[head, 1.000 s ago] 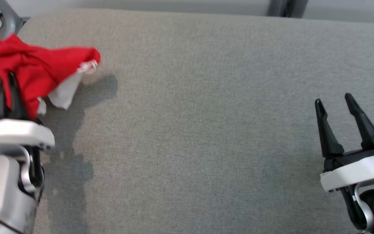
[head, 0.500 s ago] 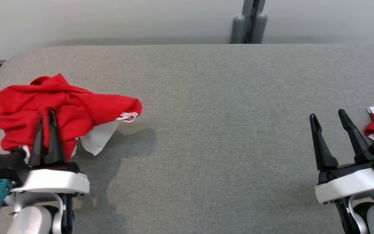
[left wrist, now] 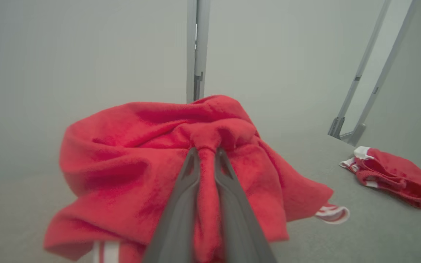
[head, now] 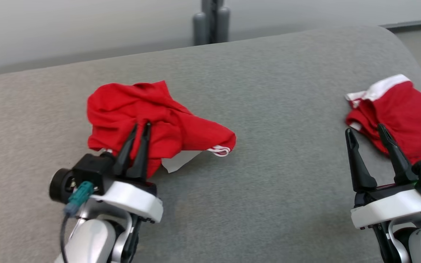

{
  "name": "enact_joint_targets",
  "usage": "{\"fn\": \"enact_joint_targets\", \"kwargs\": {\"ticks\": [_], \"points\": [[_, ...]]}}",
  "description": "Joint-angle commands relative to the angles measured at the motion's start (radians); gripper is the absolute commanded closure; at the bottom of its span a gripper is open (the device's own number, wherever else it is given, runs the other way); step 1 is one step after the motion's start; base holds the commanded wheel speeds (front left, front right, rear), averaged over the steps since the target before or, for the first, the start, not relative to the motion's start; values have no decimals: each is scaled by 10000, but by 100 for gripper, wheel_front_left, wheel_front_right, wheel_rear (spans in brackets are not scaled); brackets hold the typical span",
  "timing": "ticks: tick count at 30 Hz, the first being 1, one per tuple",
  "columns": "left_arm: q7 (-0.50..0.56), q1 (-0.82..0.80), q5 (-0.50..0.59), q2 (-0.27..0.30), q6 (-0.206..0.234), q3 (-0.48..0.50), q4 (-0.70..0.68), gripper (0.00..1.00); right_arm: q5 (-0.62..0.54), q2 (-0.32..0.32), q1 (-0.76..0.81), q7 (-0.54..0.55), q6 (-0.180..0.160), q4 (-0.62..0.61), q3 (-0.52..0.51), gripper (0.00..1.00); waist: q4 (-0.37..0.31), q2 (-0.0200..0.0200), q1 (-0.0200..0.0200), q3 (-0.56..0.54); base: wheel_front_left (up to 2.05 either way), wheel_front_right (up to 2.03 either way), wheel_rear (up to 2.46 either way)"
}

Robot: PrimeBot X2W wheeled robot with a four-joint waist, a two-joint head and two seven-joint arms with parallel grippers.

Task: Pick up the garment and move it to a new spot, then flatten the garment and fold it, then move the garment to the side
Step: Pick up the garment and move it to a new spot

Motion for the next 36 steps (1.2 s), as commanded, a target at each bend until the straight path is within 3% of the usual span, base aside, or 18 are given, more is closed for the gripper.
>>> {"fn": "enact_joint_targets", "kwargs": {"ticks": [1,8,9,10,11,17,24,36], "points": [[-2,-299,145,-40,-98,-118,181,100,71,-8,-101,-84,-3,48,-4,0,-729,0,0,209,0,0,0],[73,-791,353,-464,-379,-855,1746,100,225,69,-76,-282,-3,276,15,0,-1561,0,0,476,0,0,0],[85,-789,322,-550,-406,-945,2006,87,252,80,-79,-318,-3,299,0,0,-1600,0,0,508,0,0,0],[67,-779,289,-621,-454,-1002,2242,35,253,82,-73,-327,-3,322,-11,0,-1620,0,0,524,0,0,0],[-24,-797,258,-671,-485,-1028,2430,0,274,93,-72,-356,-3,342,-11,0,-1634,0,0,543,0,0,0],[-814,-870,135,-1000,-794,-1166,2970,0,318,126,-89,-464,-3,467,-98,0,-1351,0,0,506,0,0,0],[-1685,-781,90,-1028,-729,-833,2490,0,205,134,-66,-438,-3,419,-177,0,-719,0,0,220,0,0,0],[-2005,-162,48,-88,-467,769,1289,0,15,31,151,-209,-3,237,-218,0,530,0,0,-333,0,0,0]]}}
